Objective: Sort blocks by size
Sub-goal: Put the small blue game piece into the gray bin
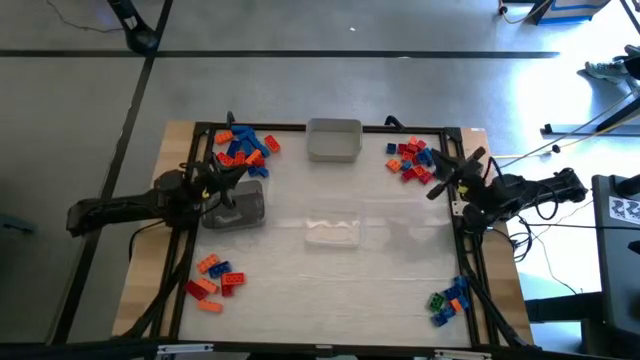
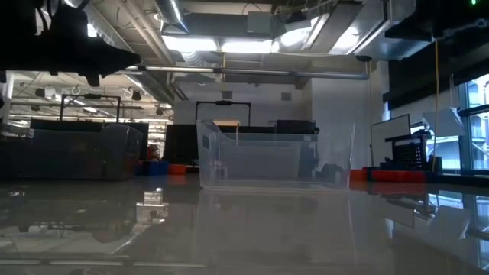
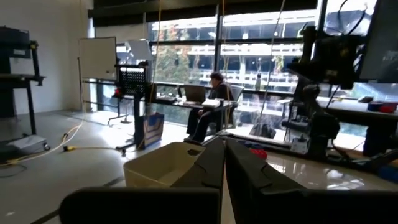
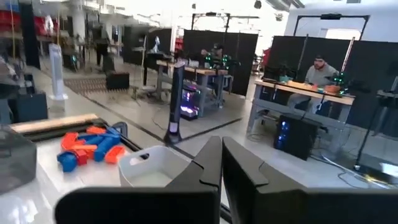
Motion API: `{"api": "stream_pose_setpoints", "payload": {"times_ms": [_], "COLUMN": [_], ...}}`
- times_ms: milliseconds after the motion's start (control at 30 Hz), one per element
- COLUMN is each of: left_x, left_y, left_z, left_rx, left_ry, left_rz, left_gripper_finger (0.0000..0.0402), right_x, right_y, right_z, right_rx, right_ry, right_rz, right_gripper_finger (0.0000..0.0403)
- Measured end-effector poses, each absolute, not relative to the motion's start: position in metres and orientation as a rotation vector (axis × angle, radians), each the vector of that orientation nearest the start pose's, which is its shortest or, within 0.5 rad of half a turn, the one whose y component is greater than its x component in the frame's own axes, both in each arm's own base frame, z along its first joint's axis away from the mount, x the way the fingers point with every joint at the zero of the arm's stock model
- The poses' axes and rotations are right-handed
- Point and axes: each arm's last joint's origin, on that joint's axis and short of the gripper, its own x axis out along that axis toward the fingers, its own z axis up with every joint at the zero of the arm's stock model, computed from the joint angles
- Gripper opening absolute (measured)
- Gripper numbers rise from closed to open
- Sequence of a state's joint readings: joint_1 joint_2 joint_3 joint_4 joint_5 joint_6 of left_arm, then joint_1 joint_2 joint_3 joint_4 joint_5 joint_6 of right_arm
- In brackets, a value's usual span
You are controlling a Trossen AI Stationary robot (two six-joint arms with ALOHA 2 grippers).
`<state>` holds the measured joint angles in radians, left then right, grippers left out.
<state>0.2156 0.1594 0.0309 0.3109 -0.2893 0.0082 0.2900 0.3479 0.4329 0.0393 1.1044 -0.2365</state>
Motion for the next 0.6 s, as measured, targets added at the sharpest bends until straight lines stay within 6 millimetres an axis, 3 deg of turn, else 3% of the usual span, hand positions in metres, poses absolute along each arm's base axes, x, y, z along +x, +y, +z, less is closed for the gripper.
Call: {"api": "stream_pose_setpoints", "payload": {"times_ms": [167, 367, 600], "left_x": [0.107, 0.117, 0.125], "left_y": [0.034, 0.038, 0.040], "left_z": [0.196, 0.208, 0.212], "left_rx": [0.000, -0.023, -0.068], "left_ry": [-0.121, -0.105, -0.079], "left_rz": [0.527, 0.534, 0.530], "left_gripper_finger": [0.0004, 0.0004, 0.0004], "right_x": [0.106, 0.119, 0.132], "right_y": [-0.006, -0.032, -0.079], "right_z": [0.301, 0.312, 0.299], "right_rx": [-0.143, -0.070, 0.055], "right_ry": [0.103, 0.283, 0.591], "right_rz": [-0.854, -0.865, -0.917], "right_gripper_finger": [0.0014, 0.0014, 0.0014]}}
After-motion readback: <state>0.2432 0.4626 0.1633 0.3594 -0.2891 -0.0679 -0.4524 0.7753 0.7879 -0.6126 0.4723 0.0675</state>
